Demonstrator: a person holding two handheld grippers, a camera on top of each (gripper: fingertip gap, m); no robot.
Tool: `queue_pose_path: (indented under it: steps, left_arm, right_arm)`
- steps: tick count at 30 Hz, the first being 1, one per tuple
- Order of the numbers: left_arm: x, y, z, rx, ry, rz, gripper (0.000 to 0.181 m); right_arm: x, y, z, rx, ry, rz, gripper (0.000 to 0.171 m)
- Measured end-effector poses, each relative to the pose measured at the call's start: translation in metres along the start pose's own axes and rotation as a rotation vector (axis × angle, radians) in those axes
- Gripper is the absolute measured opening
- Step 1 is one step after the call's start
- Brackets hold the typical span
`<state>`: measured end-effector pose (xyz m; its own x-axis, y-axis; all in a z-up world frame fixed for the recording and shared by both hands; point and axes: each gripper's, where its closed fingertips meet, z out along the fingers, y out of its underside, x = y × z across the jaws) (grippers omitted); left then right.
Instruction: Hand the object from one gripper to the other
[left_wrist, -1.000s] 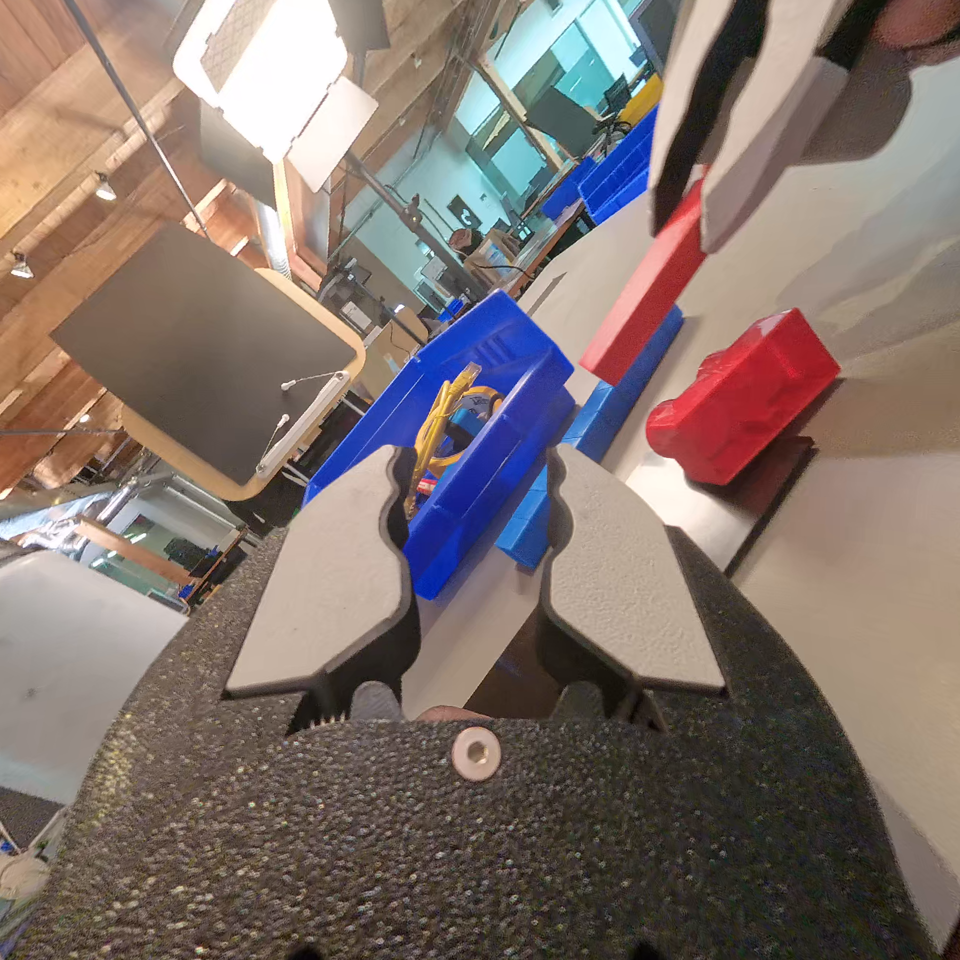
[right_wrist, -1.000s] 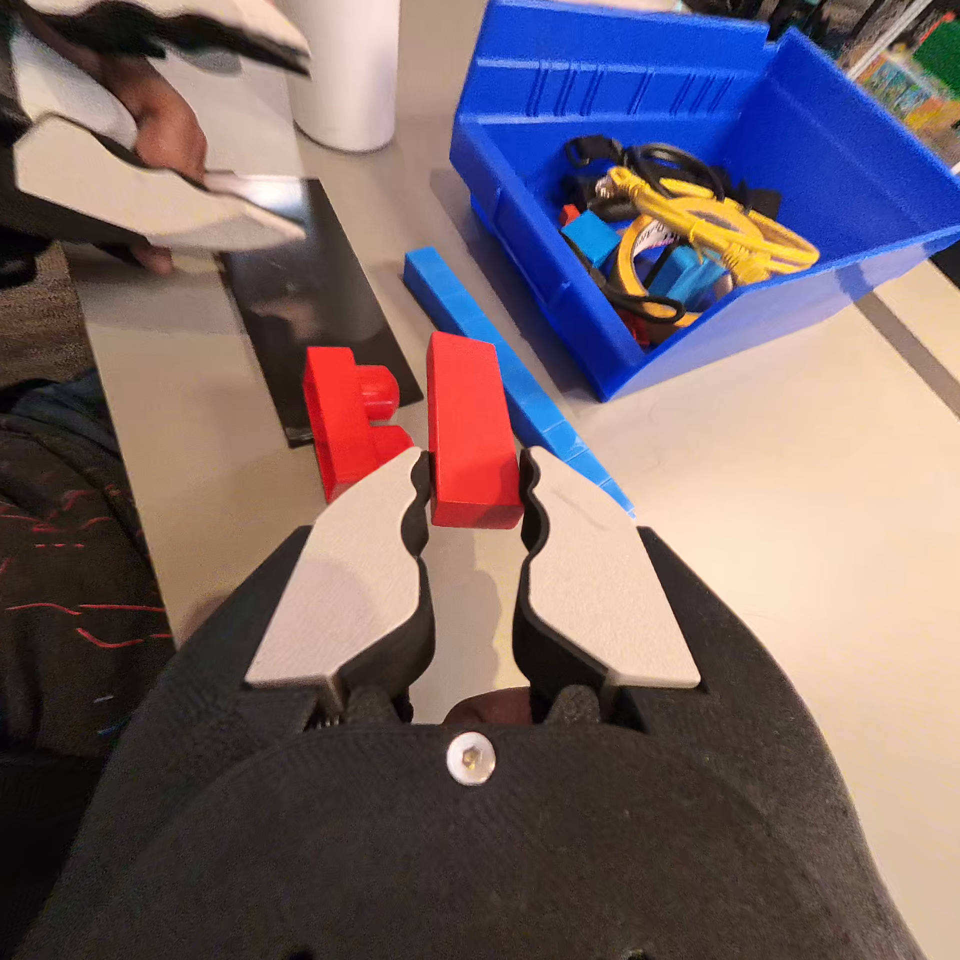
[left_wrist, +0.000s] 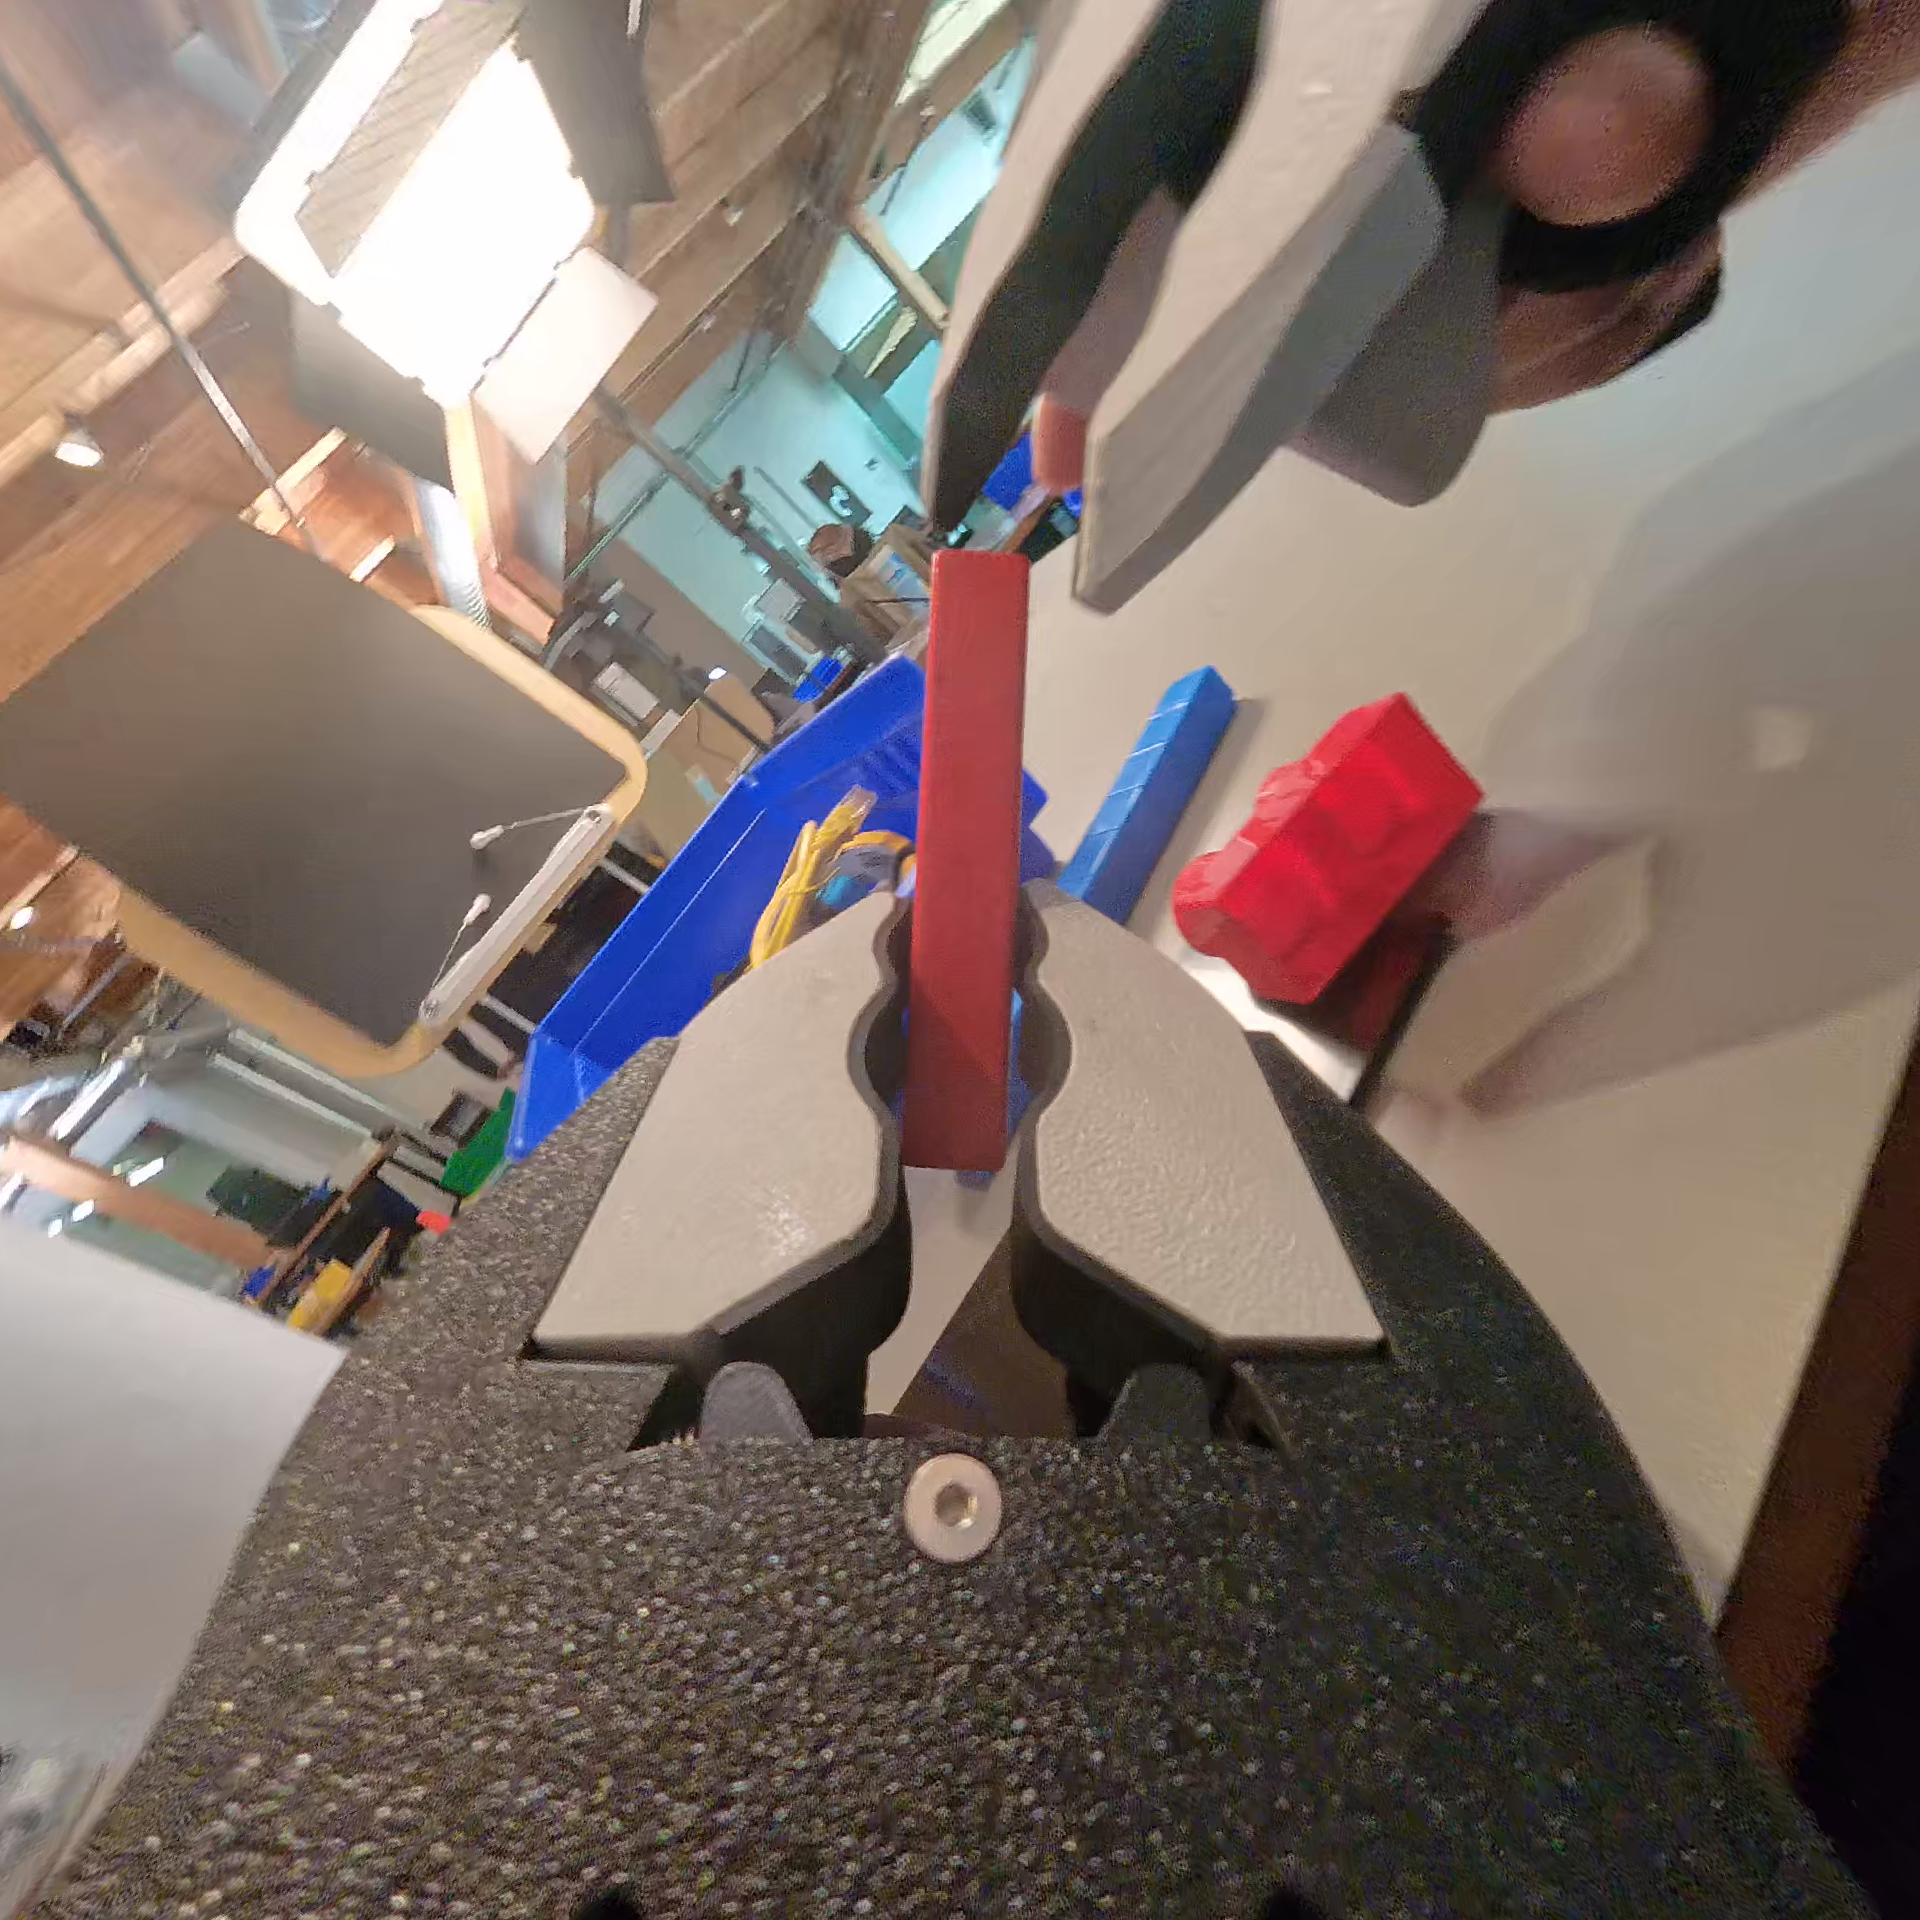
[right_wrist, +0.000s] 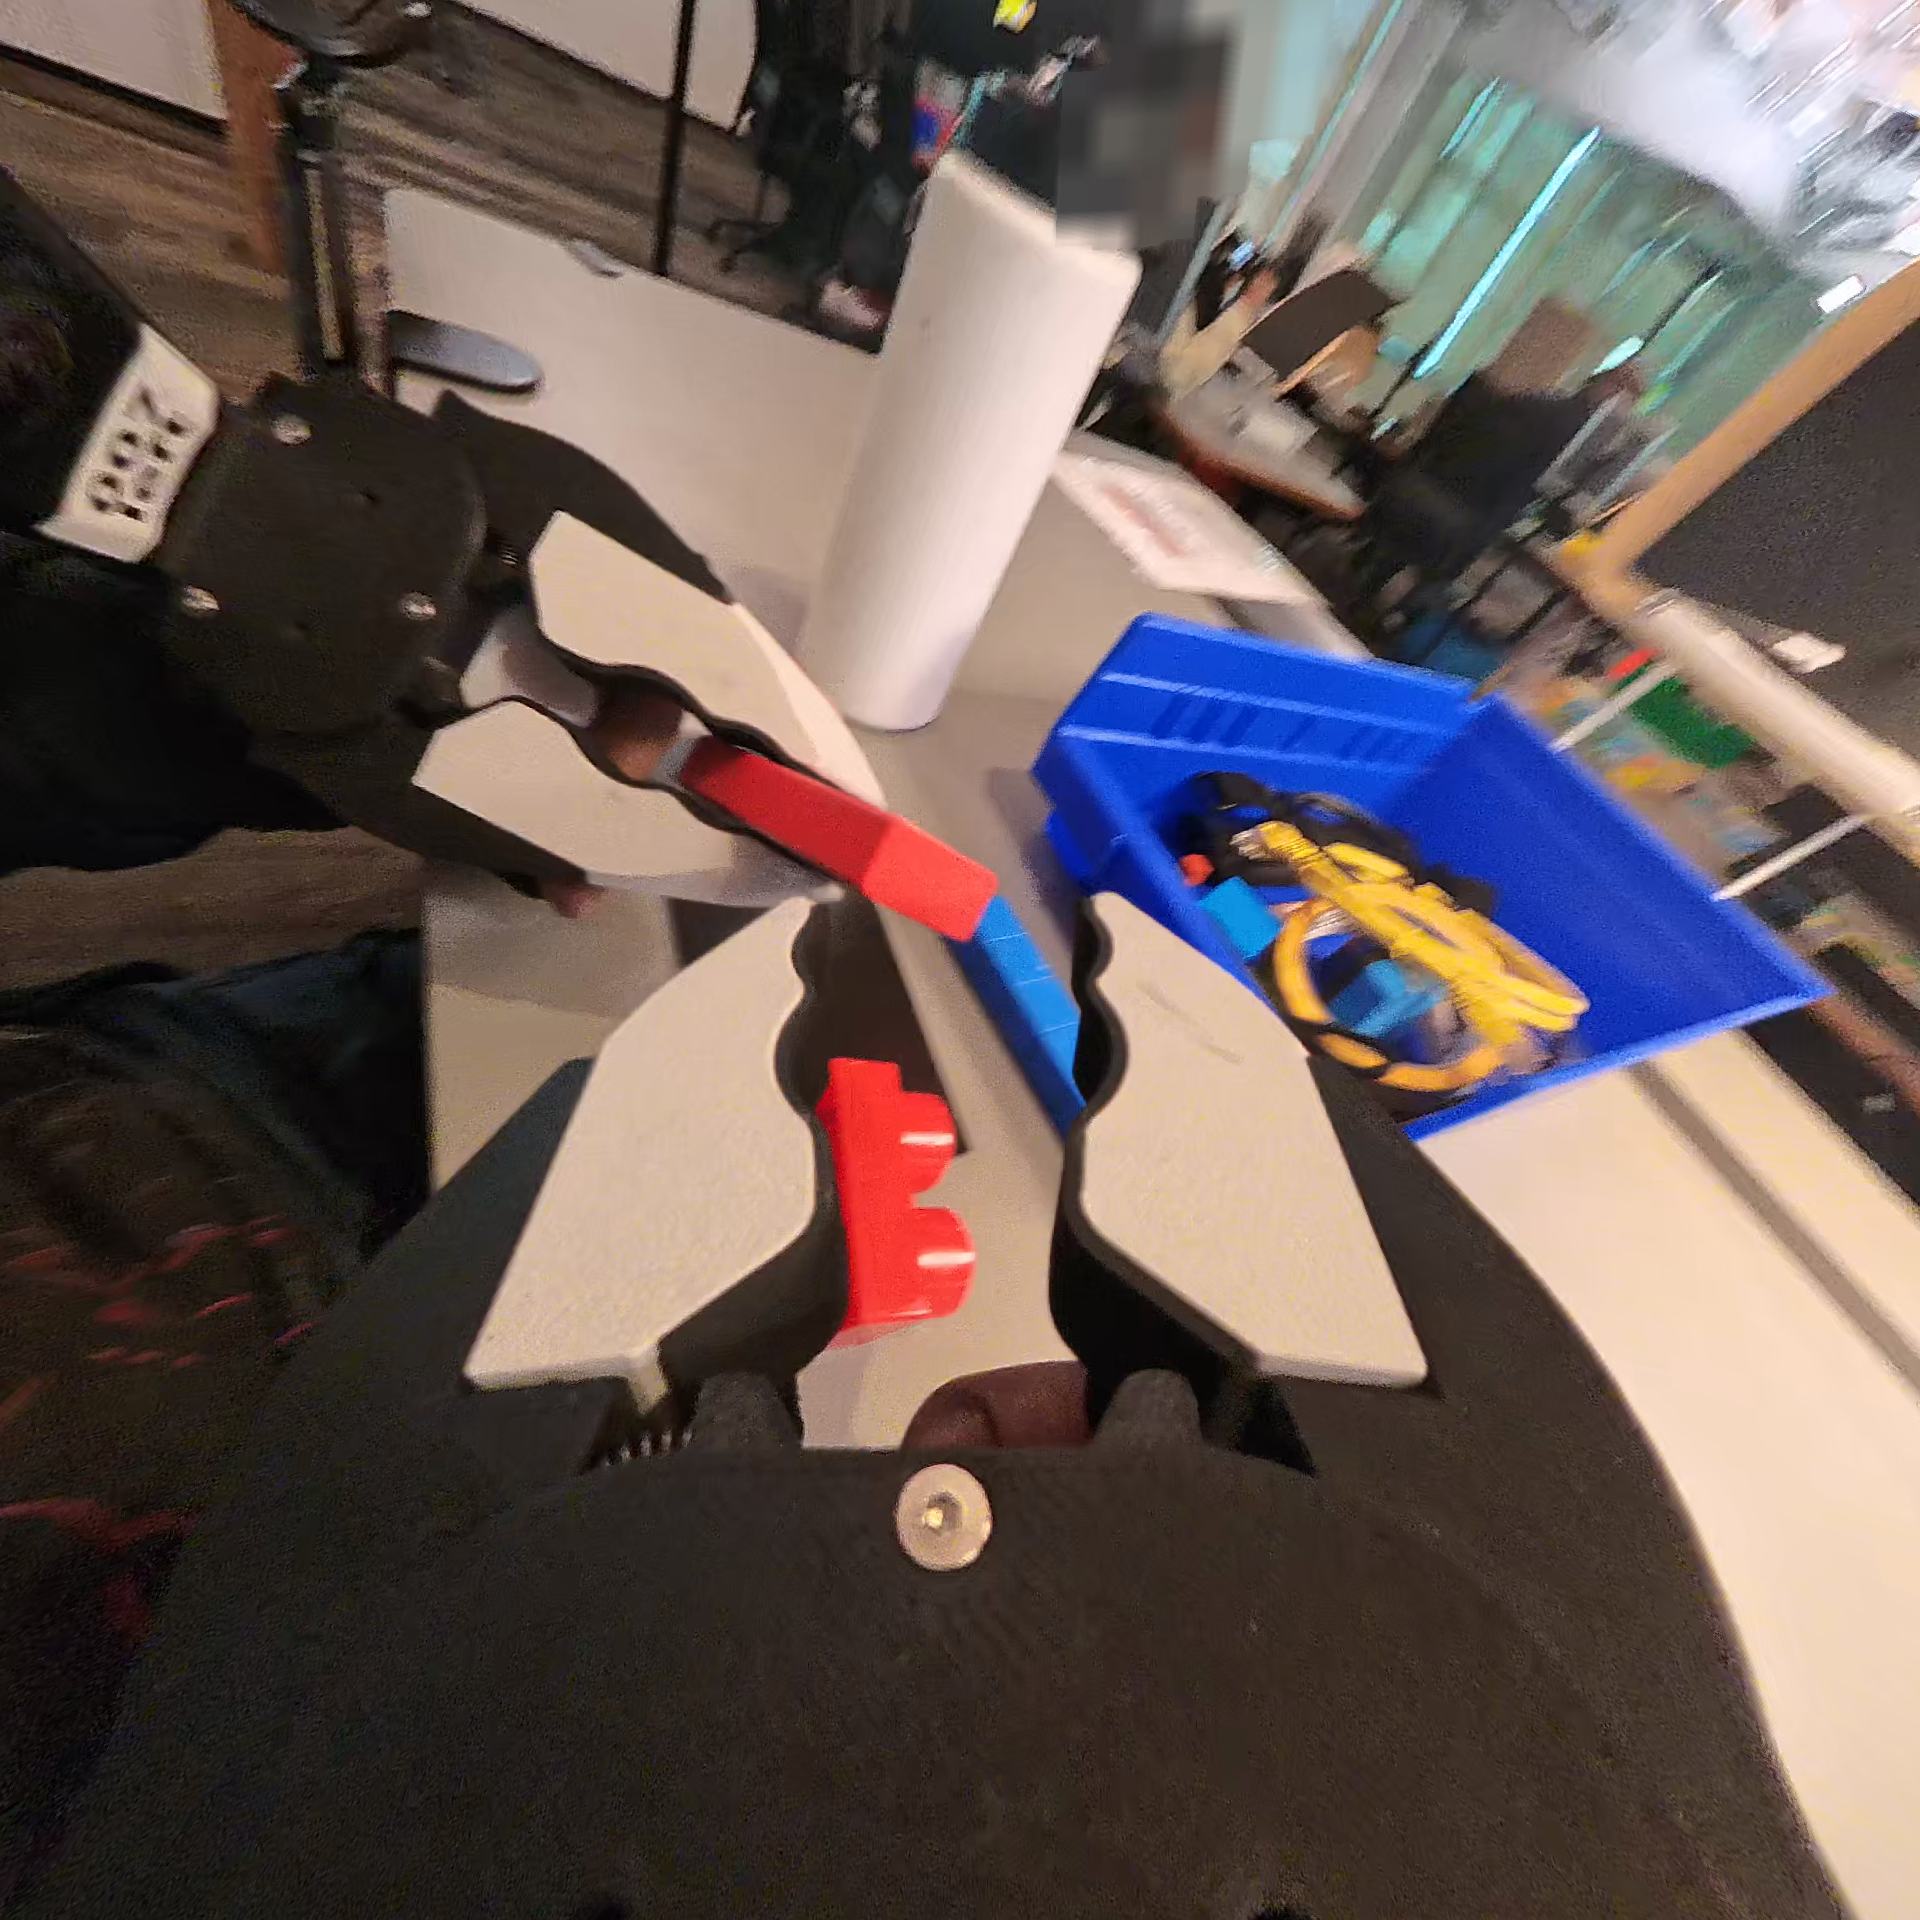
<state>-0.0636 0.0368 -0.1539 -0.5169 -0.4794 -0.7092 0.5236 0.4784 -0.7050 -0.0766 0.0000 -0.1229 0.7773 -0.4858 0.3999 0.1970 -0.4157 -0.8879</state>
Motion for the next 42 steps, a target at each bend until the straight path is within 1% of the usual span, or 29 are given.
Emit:
queue_pose_path:
  steps: [3,5,6,8,11,15,18,19,23,25,28,30,31,32,33,35,37,40,42]
  left_arm:
    - [-0.015,0.006,-0.001,-0.025,-0.073,-0.039,0.018]
    - [-0.016,0.007,0.0,-0.033,-0.09,-0.027,0.018]
    - [-0.014,0.007,0.0,-0.031,-0.084,-0.01,0.017]
    - [-0.009,0.005,0.0,-0.022,-0.078,0.038,0.017]
    - [0.001,0.002,0.001,-0.008,-0.043,0.085,0.018]
    - [0.005,0.0,0.001,0.007,-0.023,0.094,0.018]
    - [0.006,-0.002,0.0,0.021,-0.016,0.099,0.018]
    - [0.007,-0.001,0.0,0.02,-0.014,0.101,0.017]
    - [0.01,-0.001,0.001,0.017,0.002,0.117,0.017]
    - [0.013,0.001,0.002,0.006,0.008,0.138,0.017]
    - [0.019,0.004,0.004,-0.015,0.023,0.188,0.017]
    - [0.023,0.003,0.005,-0.015,0.037,0.215,0.017]
    - [0.024,0.003,0.004,-0.011,0.037,0.216,0.017]
    - [0.023,0.003,0.004,-0.011,0.034,0.21,0.018]
    - [0.022,0.002,0.004,0.002,0.033,0.192,0.021]
    - [0.012,-0.007,0.001,0.063,0.002,0.123,0.036]
    - [-0.001,-0.012,-0.004,0.101,-0.032,0.03,0.05]
    - [-0.022,-0.015,-0.01,0.15,-0.081,-0.108,0.055]
    - [-0.033,-0.014,-0.013,0.166,-0.106,-0.173,0.056]
  right_arm:
    - [0.01,0.0,-0.002,0.054,0.068,-0.041,0.046]
    - [0.004,0.005,0.001,0.04,0.019,-0.006,0.048]
    - [-0.002,0.007,0.003,0.029,-0.021,0.016,0.053]
    - [-0.011,0.007,0.006,0.02,-0.065,0.03,0.056]
    - [-0.021,0.005,0.009,0.023,-0.072,-0.068,0.058]
    - [-0.028,0.008,0.012,-0.005,-0.046,-0.201,0.058]
    - [-0.022,0.007,0.012,-0.014,0.01,-0.248,0.051]
    - [-0.019,0.005,0.011,-0.007,0.037,-0.28,0.055]
    - [-0.008,0.006,0.005,-0.013,0.147,-0.481,0.051]
    - [-0.01,0.01,0.005,-0.026,0.153,-0.569,0.05]
    - [-0.017,0.018,0.01,-0.065,0.134,-0.637,0.047]
    - [-0.018,0.025,0.015,-0.104,0.147,-0.686,0.04]
    - [-0.016,0.028,0.017,-0.122,0.165,-0.711,0.03]
    - [-0.015,0.031,0.019,-0.14,0.174,-0.725,0.025]
    - [-0.013,0.033,0.02,-0.152,0.176,-0.723,0.023]
    - [-0.011,0.035,0.021,-0.159,0.172,-0.676,0.021]
    - [-0.008,0.034,0.021,-0.15,0.164,-0.575,0.02]
    - [-0.001,0.031,0.021,-0.133,0.166,-0.414,0.018]
    - [0.005,0.031,0.022,-0.154,0.193,-0.34,0.018]
